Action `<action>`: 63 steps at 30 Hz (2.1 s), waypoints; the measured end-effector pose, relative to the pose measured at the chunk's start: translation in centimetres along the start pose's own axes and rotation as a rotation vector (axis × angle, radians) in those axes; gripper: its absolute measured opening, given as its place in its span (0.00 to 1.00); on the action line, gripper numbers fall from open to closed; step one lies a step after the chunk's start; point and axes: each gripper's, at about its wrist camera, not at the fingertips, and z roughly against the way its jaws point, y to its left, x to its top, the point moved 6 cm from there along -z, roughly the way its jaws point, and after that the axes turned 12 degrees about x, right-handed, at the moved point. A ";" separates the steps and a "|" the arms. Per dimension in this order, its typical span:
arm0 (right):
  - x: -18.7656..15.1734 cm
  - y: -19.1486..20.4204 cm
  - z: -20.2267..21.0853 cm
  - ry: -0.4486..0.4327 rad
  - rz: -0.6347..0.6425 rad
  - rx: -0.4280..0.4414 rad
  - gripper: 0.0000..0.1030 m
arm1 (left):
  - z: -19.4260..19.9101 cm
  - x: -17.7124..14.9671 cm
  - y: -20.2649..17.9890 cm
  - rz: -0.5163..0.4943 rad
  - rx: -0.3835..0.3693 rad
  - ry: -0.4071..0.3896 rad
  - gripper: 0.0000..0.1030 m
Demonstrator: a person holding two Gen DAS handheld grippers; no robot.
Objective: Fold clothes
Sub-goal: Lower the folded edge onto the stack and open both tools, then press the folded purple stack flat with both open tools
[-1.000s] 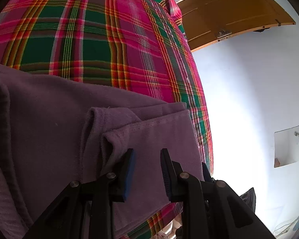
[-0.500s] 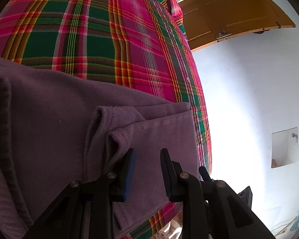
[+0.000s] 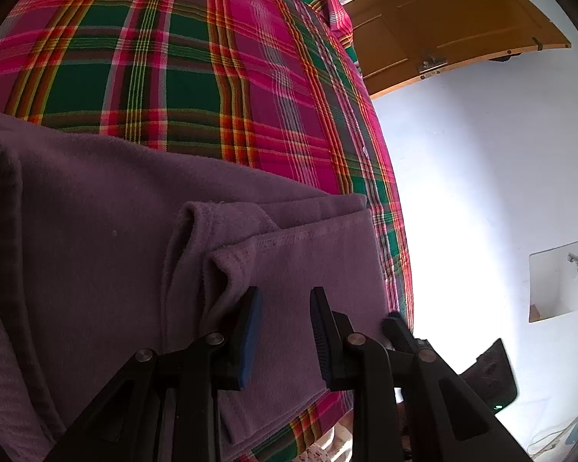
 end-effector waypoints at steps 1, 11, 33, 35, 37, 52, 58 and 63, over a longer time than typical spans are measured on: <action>-0.4 -0.3 -0.2 0.009 -0.006 -0.006 0.09 | 0.0 0.0 0.0 0.000 -0.002 0.001 0.26; 3.7 -0.5 -0.6 -0.007 -0.010 0.033 0.10 | 0.0 0.2 0.1 -0.007 0.004 0.005 0.26; 5.8 -2.1 -7.3 0.122 -0.066 0.022 0.10 | 0.3 -0.1 0.1 -0.008 0.011 -0.001 0.27; 6.0 -2.1 -7.5 0.126 -0.069 0.017 0.10 | 0.6 -0.2 0.2 -0.007 0.018 -0.003 0.27; 6.2 -2.2 -7.7 0.129 -0.073 0.013 0.10 | 0.6 -0.2 0.3 -0.011 0.025 -0.008 0.27; 5.6 0.0 -4.9 0.108 -0.038 0.006 0.10 | 3.1 -0.6 1.8 -0.005 0.026 -0.061 0.28; 3.2 1.9 -4.5 0.106 -0.014 0.029 0.10 | 3.4 -1.9 2.2 -0.033 0.056 -0.063 0.28; 2.2 2.3 -5.0 0.111 -0.002 -0.014 0.10 | 3.0 -2.8 2.3 -0.050 0.073 -0.060 0.28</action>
